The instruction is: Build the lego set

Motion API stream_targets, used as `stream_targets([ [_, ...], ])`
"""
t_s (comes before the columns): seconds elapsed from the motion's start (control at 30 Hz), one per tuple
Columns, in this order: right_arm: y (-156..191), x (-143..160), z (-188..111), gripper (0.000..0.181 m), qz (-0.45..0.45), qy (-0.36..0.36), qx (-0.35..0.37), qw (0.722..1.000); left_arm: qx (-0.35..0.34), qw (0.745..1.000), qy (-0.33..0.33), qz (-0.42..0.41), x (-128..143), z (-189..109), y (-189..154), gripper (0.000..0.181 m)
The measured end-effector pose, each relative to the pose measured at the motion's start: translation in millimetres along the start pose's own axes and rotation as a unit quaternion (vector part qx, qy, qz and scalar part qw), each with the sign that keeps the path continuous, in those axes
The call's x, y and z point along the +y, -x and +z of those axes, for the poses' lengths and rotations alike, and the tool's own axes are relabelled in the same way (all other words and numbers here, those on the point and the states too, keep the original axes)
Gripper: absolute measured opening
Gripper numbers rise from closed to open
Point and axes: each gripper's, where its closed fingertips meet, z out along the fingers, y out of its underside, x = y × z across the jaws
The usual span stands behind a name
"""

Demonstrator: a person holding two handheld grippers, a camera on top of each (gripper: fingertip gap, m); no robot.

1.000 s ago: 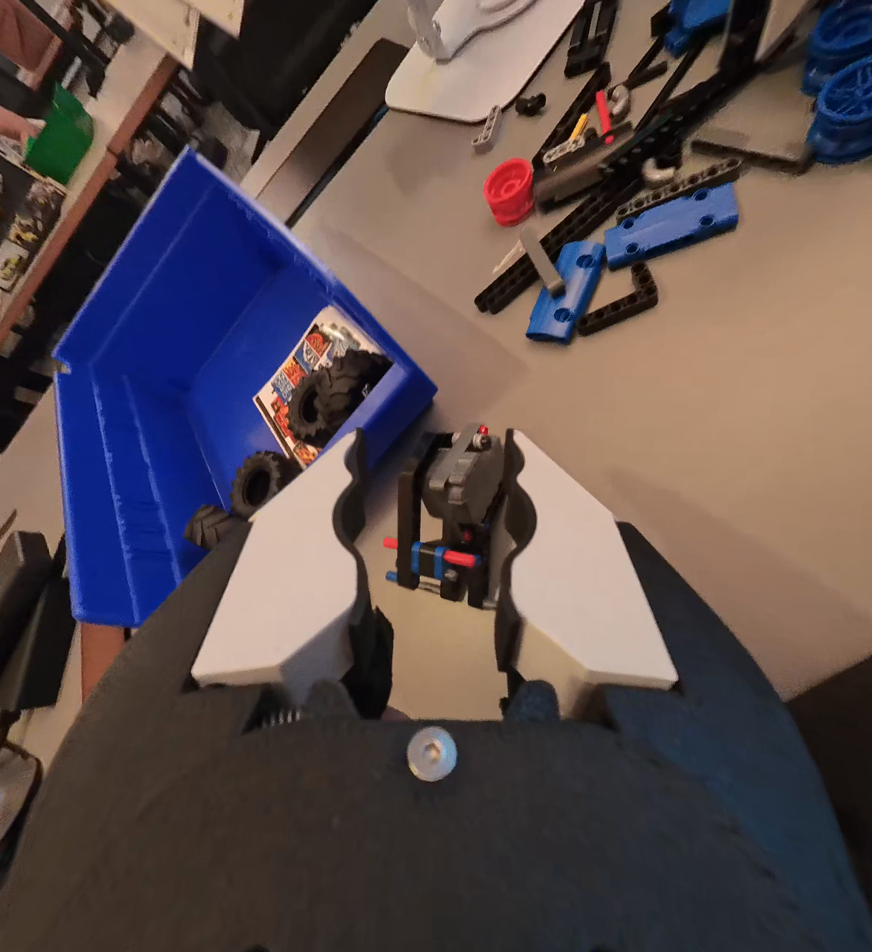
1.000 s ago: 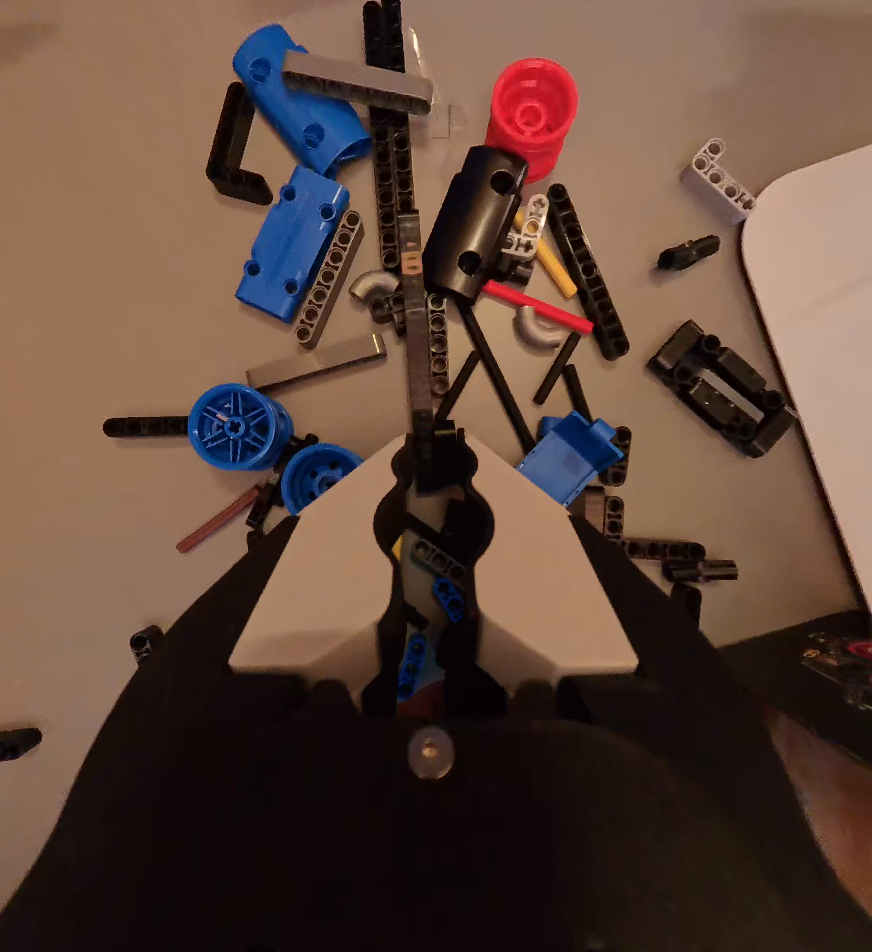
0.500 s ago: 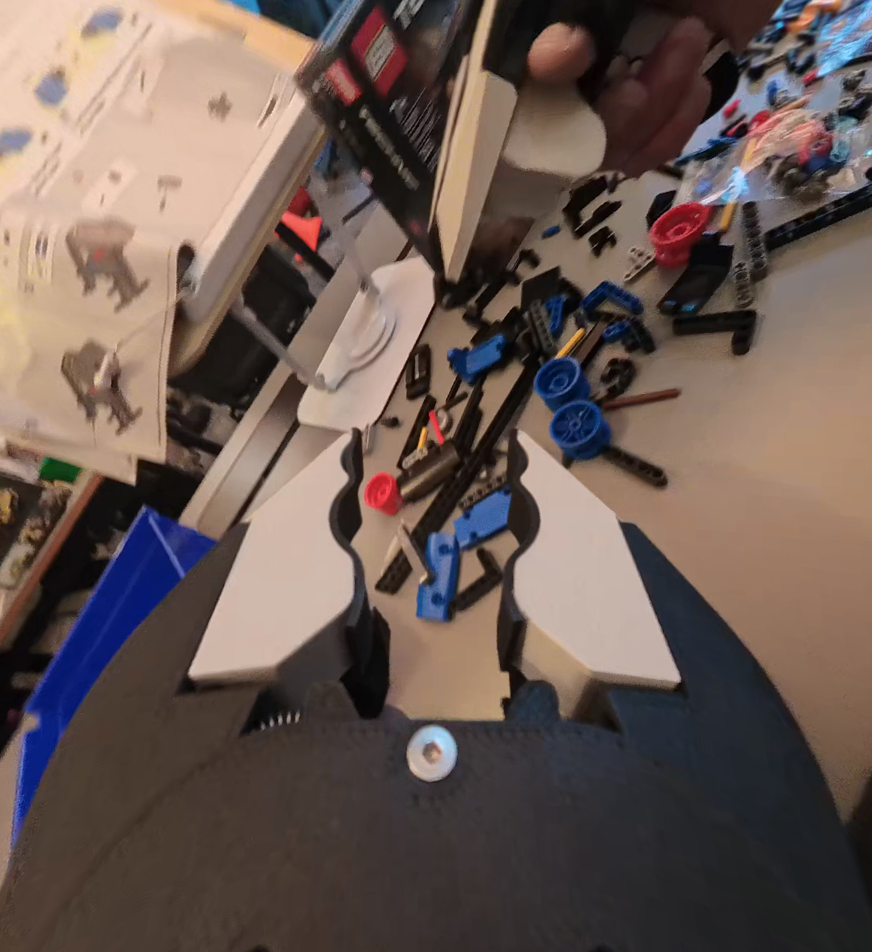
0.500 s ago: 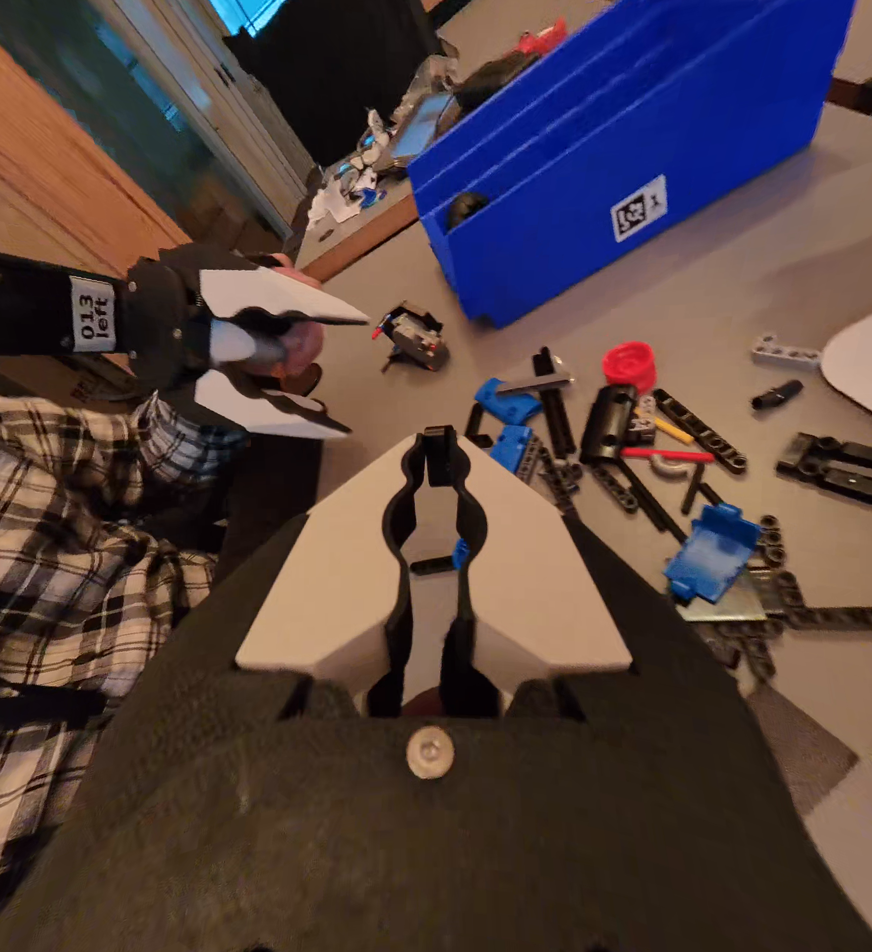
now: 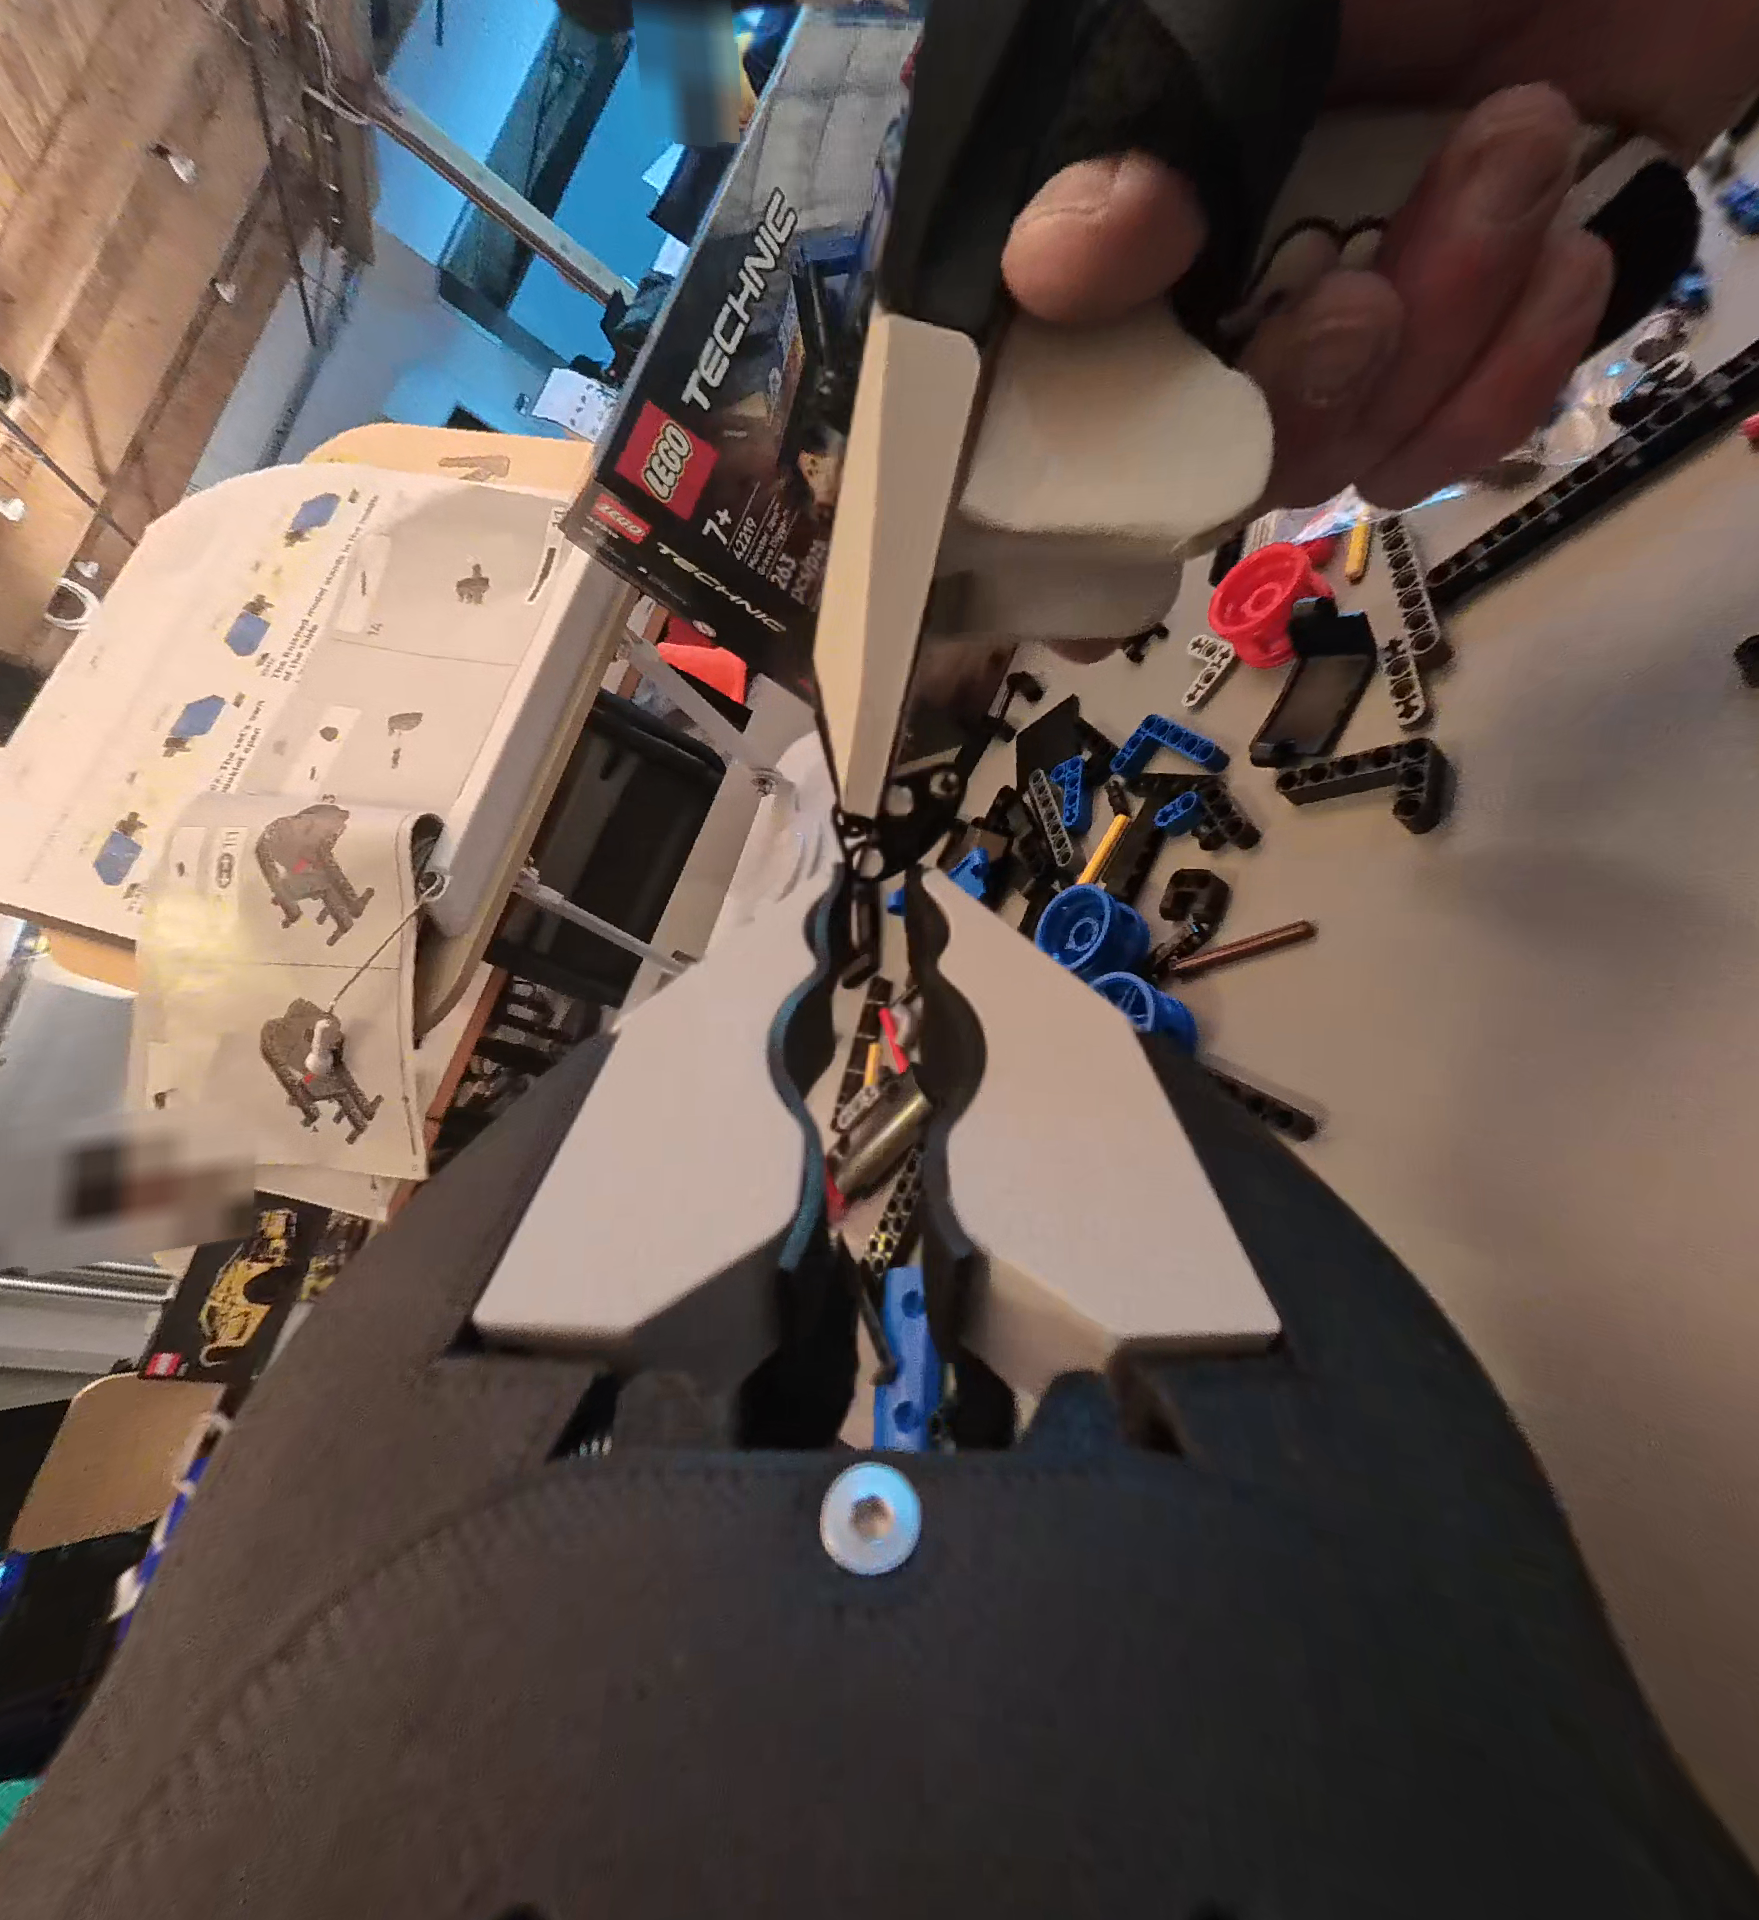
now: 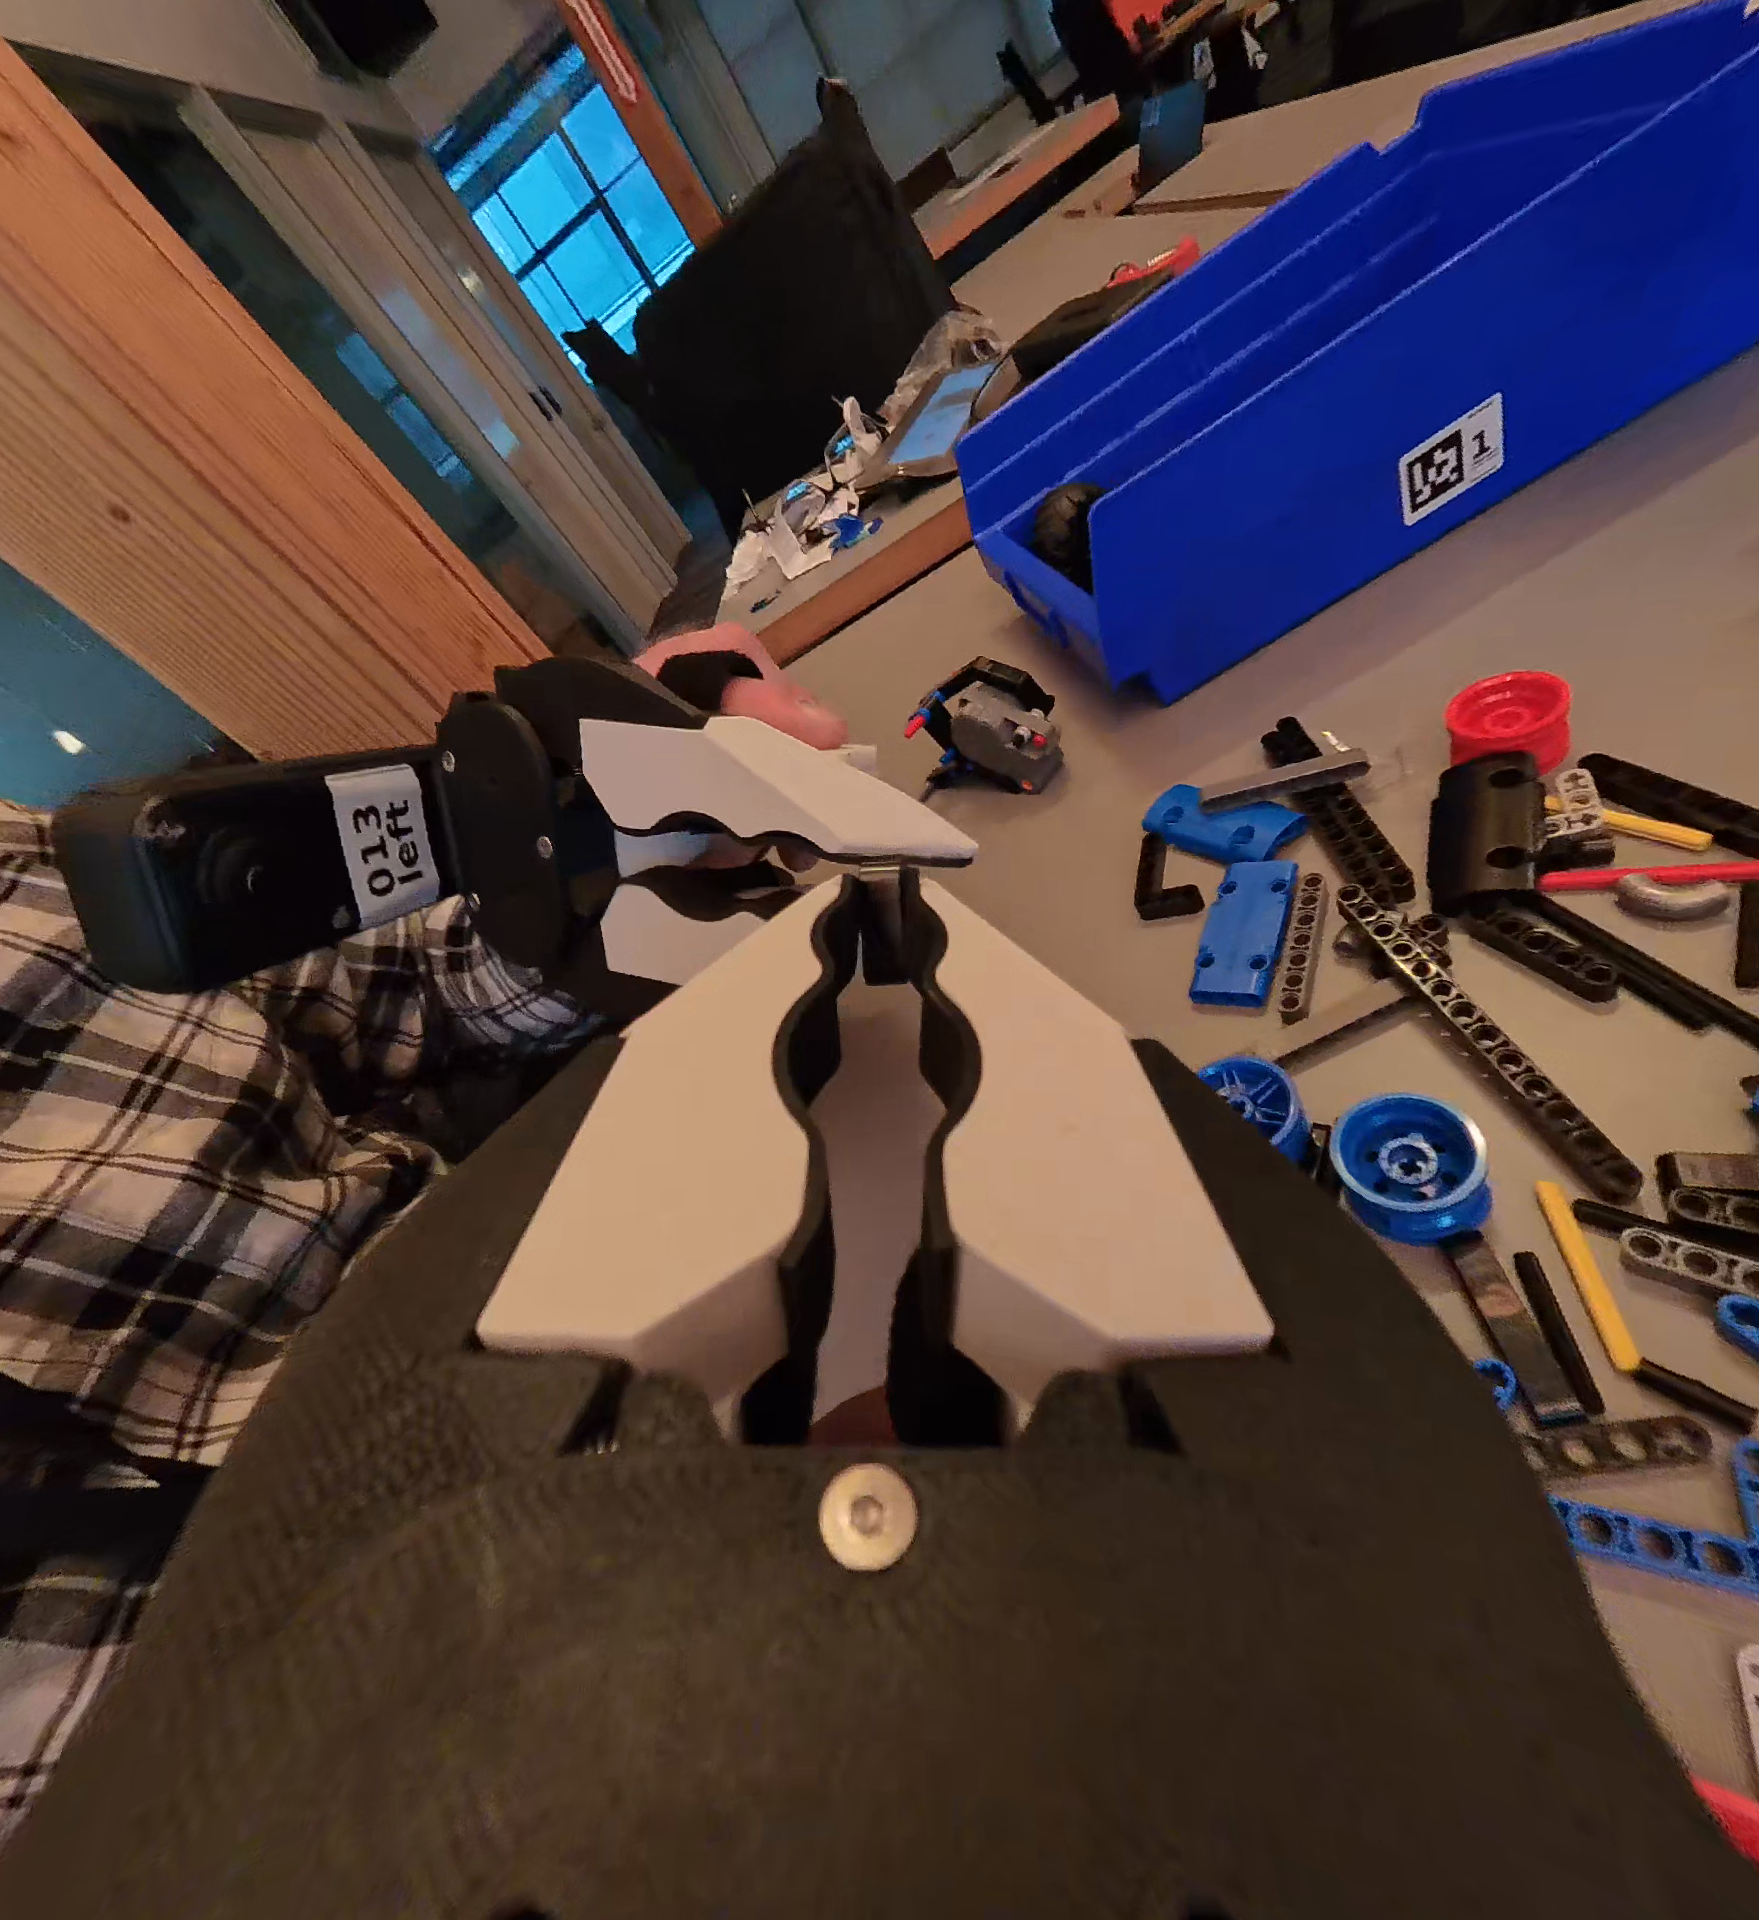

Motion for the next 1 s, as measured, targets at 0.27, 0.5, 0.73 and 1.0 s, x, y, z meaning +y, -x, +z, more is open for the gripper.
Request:
stream_targets([
  [0.27, 1, 11, -5, 0.006, -0.06, 0.018, 0.06, 0.996, 0.072, 0.995, -0.026, -0.067, 0, -7, -13, 0.03],
  [0.5, -4, 59, -2, 0.006, -0.113, 0.201, 0.049, 0.972, 0.168, 0.985, 0.028, 0.002, 16, -16, -53, 0.025],
  [0.73, -6, 128, -5, 0.006, -0.157, 0.491, -0.084, 0.853, 0.217, 0.97, 0.087, -0.065, 61, -42, -72, 0.027],
  [1.0, -26, 140, 19, 0.028, -0.194, 0.57, -0.103, 0.792, 0.268, 0.954, 0.103, -0.083, 71, -44, -96, 0.029],
])
